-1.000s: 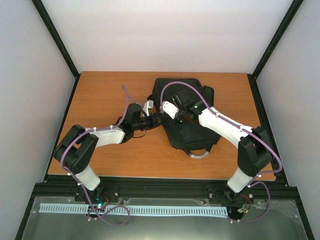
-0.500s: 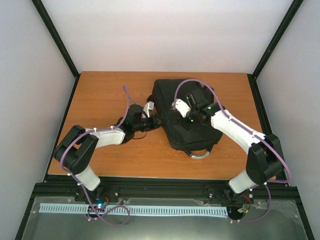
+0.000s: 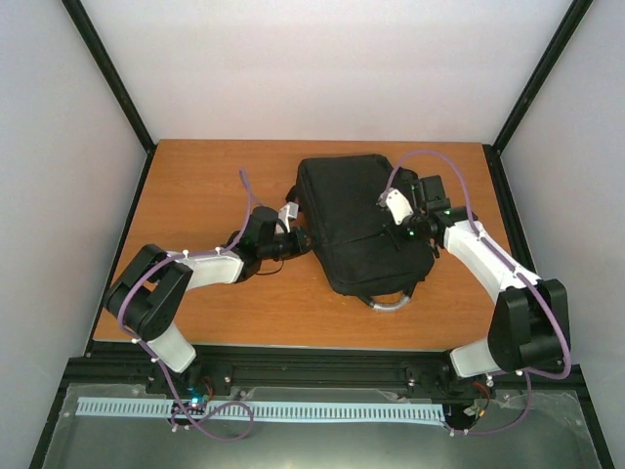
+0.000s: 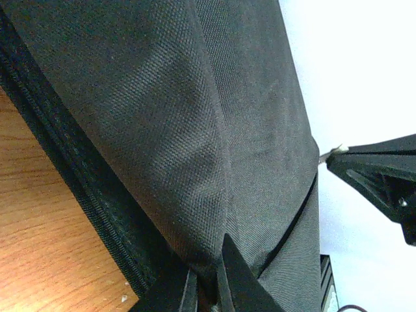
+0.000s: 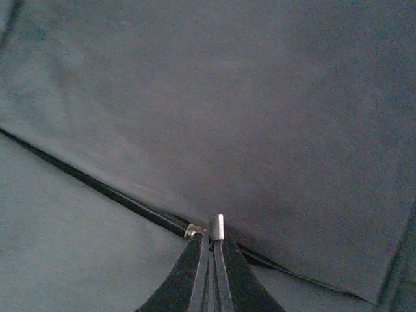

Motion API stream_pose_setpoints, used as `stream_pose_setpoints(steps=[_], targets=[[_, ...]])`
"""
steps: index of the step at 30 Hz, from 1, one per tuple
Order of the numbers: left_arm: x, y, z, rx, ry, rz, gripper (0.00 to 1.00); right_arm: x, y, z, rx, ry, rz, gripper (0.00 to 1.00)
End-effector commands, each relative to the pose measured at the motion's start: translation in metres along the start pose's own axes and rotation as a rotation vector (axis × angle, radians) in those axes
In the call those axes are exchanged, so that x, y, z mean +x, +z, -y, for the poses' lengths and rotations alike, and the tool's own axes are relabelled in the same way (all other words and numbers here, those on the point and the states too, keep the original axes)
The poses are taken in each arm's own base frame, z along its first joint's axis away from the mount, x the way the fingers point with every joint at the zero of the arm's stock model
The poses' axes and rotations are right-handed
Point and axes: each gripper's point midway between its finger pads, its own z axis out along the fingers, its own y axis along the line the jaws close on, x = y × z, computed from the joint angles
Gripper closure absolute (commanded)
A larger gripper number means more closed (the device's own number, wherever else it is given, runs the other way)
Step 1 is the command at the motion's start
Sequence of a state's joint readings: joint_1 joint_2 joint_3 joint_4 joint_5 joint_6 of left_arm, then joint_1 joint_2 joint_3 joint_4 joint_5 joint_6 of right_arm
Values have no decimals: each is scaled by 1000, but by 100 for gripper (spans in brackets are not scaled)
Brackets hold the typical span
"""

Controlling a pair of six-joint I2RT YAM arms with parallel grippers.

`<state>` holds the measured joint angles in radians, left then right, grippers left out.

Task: Pack the student bag
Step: Zip the student bag at the center of the board.

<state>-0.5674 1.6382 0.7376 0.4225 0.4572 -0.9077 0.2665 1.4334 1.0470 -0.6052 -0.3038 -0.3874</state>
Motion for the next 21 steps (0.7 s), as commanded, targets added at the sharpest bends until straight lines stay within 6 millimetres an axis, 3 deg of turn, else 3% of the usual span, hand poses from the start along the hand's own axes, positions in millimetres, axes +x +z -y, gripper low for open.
stream_pose_setpoints(steps=[1,14,21], targets=[[-13,-7,13,37,61,39,99,9,-5,33,64,31,39,97],[-12,-8,0,6,48,33,99,53,3,103,109,197,24,97],[-12,-10,-5,-7,45,34,99,73,7,126,136,247,4,97]])
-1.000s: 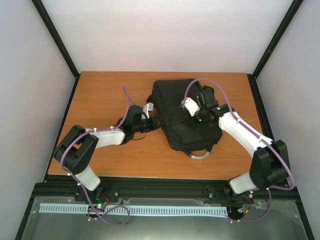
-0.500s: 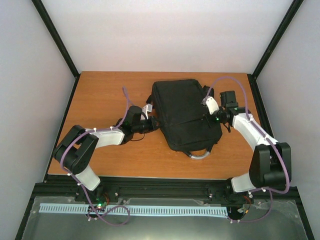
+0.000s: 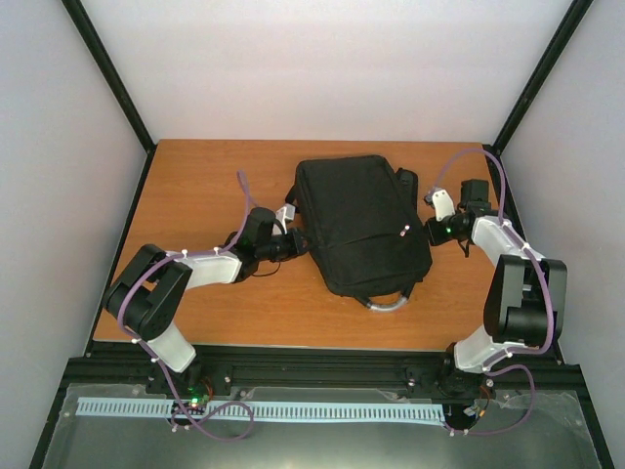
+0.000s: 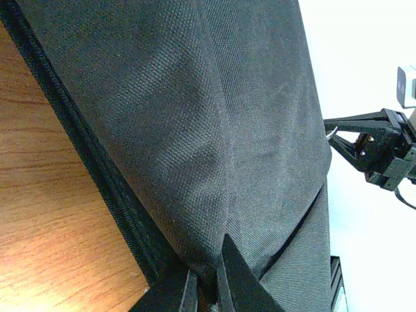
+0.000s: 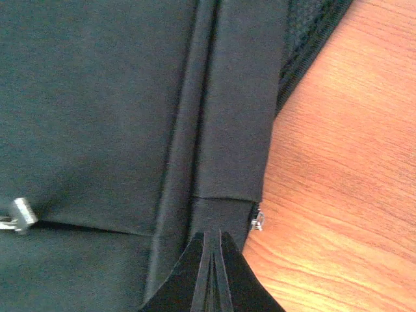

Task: Pack the student bag
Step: Zip the student bag at the center of the board, then reset both arms

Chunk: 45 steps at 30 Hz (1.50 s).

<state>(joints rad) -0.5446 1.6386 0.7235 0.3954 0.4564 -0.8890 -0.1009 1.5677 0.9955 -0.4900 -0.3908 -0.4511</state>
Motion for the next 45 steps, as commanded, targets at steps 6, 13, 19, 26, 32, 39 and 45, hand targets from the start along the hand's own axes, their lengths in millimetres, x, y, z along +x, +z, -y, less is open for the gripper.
stream_pose_setpoints(steps=[6,13,19,26,32,39,45], targets=[[-12,-6,9,25,55,36,99,-3,1,-1,-68,-5,38,96],[-11,-3,8,19,62,24,99,-30,-31,-34,-217,-16,140,59],[-11,-2,6,15,64,20,99,-39,-43,-54,-338,-25,163,52],[-11,0,6,15,67,14,99,-33,-16,-50,-413,27,107,56],[-11,1,5,14,67,12,99,-34,-5,-52,-476,63,97,64],[-11,3,5,15,65,10,99,-30,-2,-58,-500,59,95,75],[-11,4,3,12,63,9,99,-34,-1,-56,-495,76,108,97]])
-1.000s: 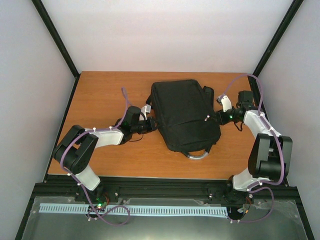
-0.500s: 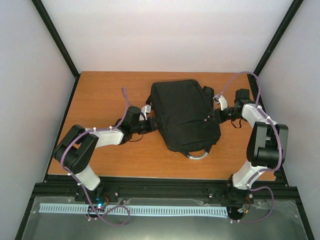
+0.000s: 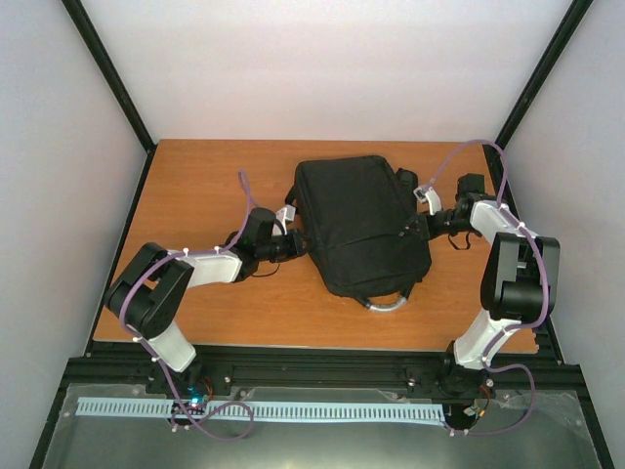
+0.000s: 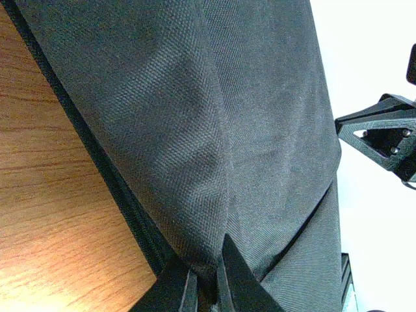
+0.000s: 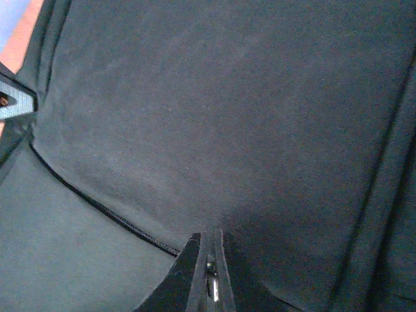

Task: Pack the student bag
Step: Reset both arms

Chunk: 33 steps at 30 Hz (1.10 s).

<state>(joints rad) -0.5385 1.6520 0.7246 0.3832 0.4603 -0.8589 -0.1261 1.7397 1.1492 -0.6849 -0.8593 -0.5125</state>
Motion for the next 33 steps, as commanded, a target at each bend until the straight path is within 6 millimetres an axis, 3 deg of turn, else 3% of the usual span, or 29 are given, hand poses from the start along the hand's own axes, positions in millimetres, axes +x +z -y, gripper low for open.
stream_pose_setpoints(steps=[1,7,12,16,20,21,23,25,27,32,33], targets=[[-13,2,10,27,46,21,99,-12,-2,-2,-2,-16,36,97],[-13,-2,7,9,48,31,99,-9,-26,26,226,12,43,97],[-15,-5,-1,-15,31,41,99,-1,-45,47,287,92,55,97],[-14,-5,-3,-18,25,40,99,5,-48,60,314,126,51,97],[-13,-5,-5,-26,20,34,99,2,-46,57,285,138,65,97],[-13,-6,-5,-32,23,31,98,-2,-48,55,279,135,75,97],[-15,-9,-4,-53,31,29,82,-8,-54,50,287,122,92,94],[-19,-16,0,-86,45,32,56,-16,-66,44,323,104,112,79],[-27,-27,1,-152,64,49,39,-24,-80,36,366,70,137,64],[-51,-64,6,-349,138,101,21,-51,-126,7,499,-53,237,36],[-56,-72,9,-373,153,109,20,-57,-137,1,532,-76,264,5]])
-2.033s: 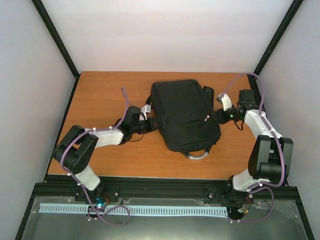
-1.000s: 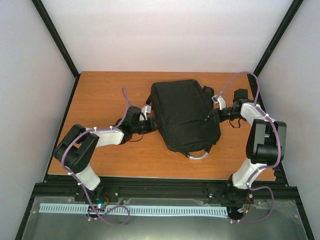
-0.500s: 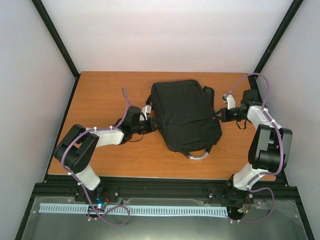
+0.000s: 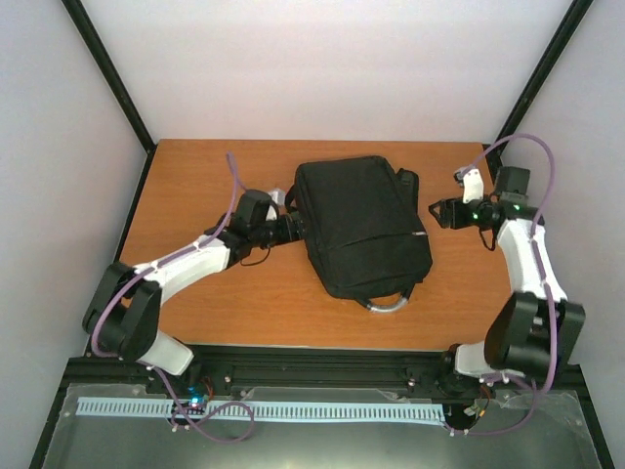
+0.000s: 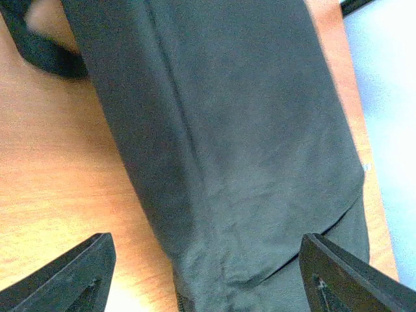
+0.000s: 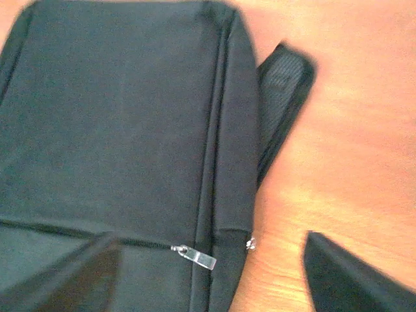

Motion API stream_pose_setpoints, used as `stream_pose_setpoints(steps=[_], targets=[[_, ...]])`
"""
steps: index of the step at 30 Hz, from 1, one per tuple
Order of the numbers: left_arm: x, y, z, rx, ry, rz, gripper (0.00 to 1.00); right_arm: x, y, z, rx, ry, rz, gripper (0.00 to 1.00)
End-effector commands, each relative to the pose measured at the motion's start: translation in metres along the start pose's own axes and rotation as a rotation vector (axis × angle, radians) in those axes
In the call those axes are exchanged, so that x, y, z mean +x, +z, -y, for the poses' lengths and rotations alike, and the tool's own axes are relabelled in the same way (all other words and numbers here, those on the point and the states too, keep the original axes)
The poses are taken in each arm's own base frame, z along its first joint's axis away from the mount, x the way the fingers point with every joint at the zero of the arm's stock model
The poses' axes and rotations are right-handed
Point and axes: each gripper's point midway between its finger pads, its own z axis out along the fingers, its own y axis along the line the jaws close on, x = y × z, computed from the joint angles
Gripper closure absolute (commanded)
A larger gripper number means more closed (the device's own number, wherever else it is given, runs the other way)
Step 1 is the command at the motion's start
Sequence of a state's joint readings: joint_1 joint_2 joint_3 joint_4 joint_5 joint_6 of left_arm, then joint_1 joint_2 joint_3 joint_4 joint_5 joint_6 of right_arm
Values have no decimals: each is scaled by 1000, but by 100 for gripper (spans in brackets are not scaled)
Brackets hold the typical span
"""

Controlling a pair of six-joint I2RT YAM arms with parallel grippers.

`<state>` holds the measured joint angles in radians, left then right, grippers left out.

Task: Pack the student bag
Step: Reset both arms

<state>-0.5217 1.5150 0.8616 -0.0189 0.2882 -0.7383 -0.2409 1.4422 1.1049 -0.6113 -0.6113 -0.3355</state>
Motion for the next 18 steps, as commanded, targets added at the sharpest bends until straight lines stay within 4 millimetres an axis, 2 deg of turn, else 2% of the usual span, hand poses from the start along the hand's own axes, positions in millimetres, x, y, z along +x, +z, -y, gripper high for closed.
stream_pose_setpoints(steps=[1,3,4,5,6,8,12,15,18], targets=[[-33,-45,0,-184,96,76,17,-44,-55,-4,170,-119,163,1],[-44,-62,4,-227,109,103,12,-55,-75,1,272,-118,219,0],[-47,-72,5,-254,112,108,10,-59,-85,13,358,-70,256,0],[-50,-82,4,-294,115,109,8,-62,-92,22,419,-29,275,0],[-56,-93,6,-322,117,121,6,-64,-94,22,422,-42,265,0],[-71,-117,14,-369,131,161,1,-65,-91,5,327,-133,191,0],[-91,-149,6,-528,219,225,0,-79,-114,-6,342,-98,257,0],[-99,-161,-19,-691,297,261,0,-80,-133,-30,315,-104,394,0],[-94,-158,-35,-740,328,271,0,-65,-124,-34,276,-55,411,0]])
